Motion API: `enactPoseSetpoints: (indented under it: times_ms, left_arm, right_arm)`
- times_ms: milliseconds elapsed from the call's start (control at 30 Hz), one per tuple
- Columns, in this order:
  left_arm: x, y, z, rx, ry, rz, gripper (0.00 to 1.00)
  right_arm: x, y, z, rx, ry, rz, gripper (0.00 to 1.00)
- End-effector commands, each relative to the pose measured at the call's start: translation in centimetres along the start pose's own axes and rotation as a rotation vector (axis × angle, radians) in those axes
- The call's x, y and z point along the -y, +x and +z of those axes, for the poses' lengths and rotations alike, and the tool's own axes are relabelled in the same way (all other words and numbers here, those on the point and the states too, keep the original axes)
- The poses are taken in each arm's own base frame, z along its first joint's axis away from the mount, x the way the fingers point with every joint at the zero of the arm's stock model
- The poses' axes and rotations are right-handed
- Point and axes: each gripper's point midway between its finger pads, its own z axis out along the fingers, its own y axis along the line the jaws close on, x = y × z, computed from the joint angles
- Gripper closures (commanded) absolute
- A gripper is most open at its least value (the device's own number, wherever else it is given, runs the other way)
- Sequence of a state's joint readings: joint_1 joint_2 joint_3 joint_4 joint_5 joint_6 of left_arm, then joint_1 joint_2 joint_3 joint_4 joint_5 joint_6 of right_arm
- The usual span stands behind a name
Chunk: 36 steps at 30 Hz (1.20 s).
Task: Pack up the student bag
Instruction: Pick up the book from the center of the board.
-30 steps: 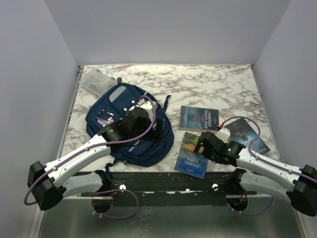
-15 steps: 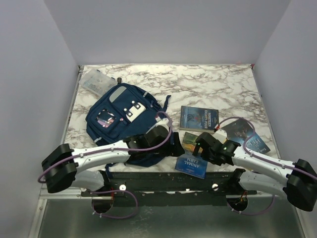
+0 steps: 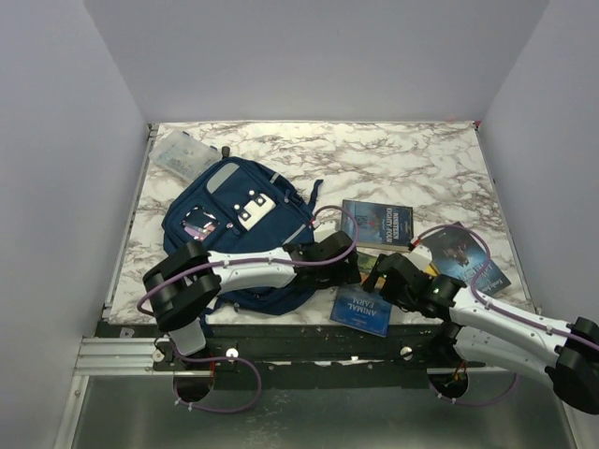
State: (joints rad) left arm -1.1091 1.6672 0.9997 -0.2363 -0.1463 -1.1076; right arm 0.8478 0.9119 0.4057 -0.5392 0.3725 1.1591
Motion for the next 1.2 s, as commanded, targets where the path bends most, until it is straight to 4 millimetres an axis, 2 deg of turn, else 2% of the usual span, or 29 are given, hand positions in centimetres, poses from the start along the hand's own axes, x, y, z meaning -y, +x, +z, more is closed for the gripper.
enactPoseSetpoints:
  times_ms: [0,100,167,233,367,467,533,700,767,1000,1167]
  left_arm:
    - [-1.3,0.3,1.5,-0.059,-0.059,-0.048,0.20]
    - [-1.7,0.4,2.3,-0.102,-0.064,-0.085,0.17]
    - [-1.1,1.1,2.8,-0.180,-0.009,-0.133,0.17]
    - [-0.1,2.2,3.4,-0.261,0.041,-0.162,0.20]
    - [1.1,1.9,2.8,-0.260,0.092,-0.167,0.29]
    - [2.4,2.1,2.2,-0.294,0.161,-0.198,0.37]
    - [3.5,2.2,1.5,-0.318,0.212,-0.186,0.49]
    - [4.7,1.2,-0.5,-0.276,0.288,-0.182,0.66]
    - [6.1,0.7,-1.9,-0.257,0.396,-0.166,0.72]
    - [5.7,0.6,-2.1,-0.238,0.393,-0.166,0.87]
    - [5.2,-0.5,-2.7,-0.188,0.393,-0.160,1.00]
  right_arm:
    - [1.4,0.5,0.3,0.009,0.007,0.016,0.00]
    - [1.1,0.7,0.3,0.004,-0.021,0.018,0.00]
    - [0.8,0.8,0.4,-0.002,-0.034,0.015,0.00]
    - [0.9,1.0,0.5,-0.009,-0.033,0.010,0.00]
    - [0.7,1.2,0.5,-0.018,-0.047,0.016,0.00]
    - [0.4,1.6,0.5,-0.034,-0.079,0.023,0.00]
    - [0.2,1.9,0.5,-0.044,-0.097,0.030,0.00]
    - [-0.5,2.5,0.3,-0.069,-0.145,0.052,0.00]
    - [-0.3,2.3,0.3,-0.055,-0.148,0.054,0.00]
    - [-0.1,2.2,0.4,-0.047,-0.145,0.042,0.00]
    - [-0.4,1.9,0.3,-0.039,-0.149,0.028,0.00]
